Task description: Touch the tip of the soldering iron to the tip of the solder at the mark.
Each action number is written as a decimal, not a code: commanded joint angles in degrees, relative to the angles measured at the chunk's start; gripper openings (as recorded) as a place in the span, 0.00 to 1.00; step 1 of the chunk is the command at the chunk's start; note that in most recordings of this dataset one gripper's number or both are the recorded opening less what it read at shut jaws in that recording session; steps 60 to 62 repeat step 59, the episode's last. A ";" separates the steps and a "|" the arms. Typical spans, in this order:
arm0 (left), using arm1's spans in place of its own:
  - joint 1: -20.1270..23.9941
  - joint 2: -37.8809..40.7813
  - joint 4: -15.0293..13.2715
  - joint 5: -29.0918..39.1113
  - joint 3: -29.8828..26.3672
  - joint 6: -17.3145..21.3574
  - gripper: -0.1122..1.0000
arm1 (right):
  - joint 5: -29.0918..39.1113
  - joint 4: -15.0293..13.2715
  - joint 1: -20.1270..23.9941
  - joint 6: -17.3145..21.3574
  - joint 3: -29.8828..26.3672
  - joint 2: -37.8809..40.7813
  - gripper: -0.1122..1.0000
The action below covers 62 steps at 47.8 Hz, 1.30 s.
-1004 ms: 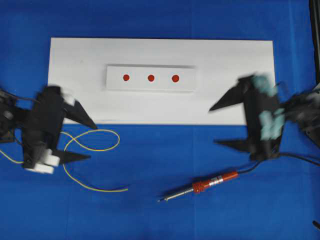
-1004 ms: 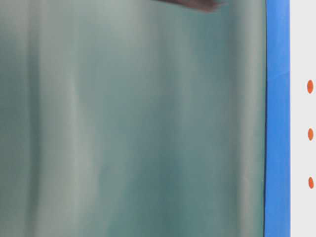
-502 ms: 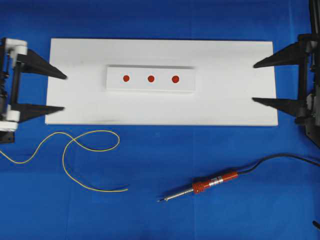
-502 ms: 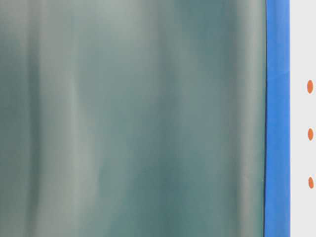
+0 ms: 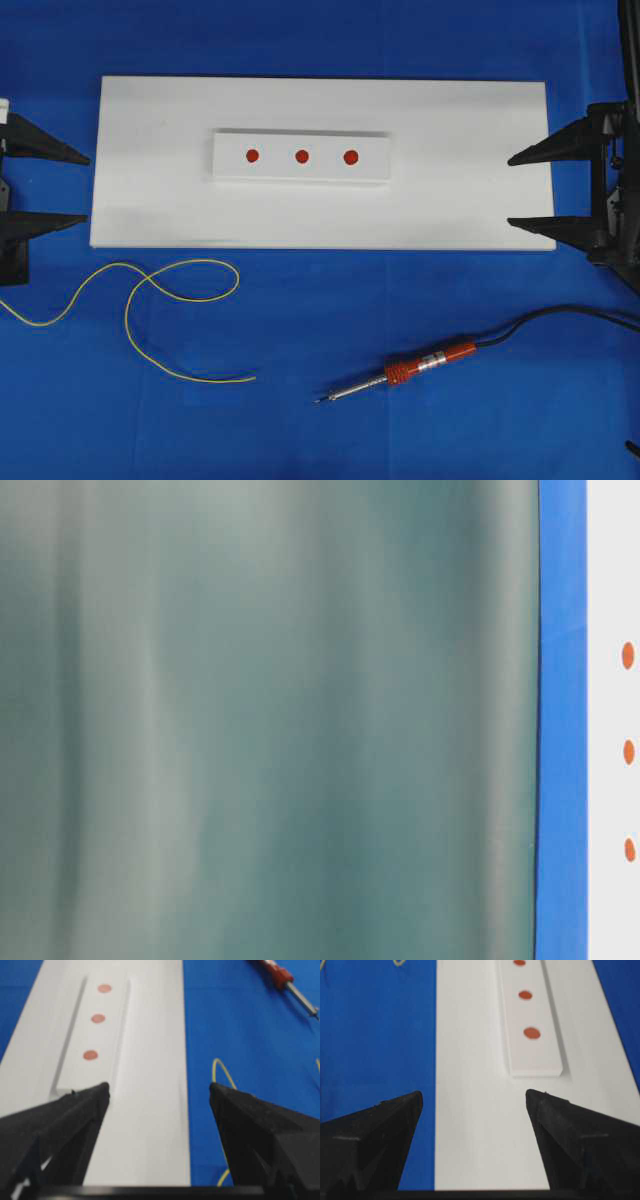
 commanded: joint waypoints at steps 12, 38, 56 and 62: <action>0.09 -0.18 0.09 -0.18 0.18 0.09 0.78 | -1.93 0.00 -0.18 0.09 -0.53 1.41 0.75; 0.09 -0.18 0.09 0.09 0.09 0.09 0.78 | -1.85 -0.26 -0.18 0.00 -0.62 1.14 0.75; 0.00 -0.18 0.18 0.18 0.18 0.09 0.78 | -1.85 -0.26 -0.18 0.00 -0.53 1.14 0.75; 0.09 -0.18 0.18 0.18 0.09 0.09 0.78 | -1.85 -0.26 -0.18 0.00 -0.53 1.14 0.75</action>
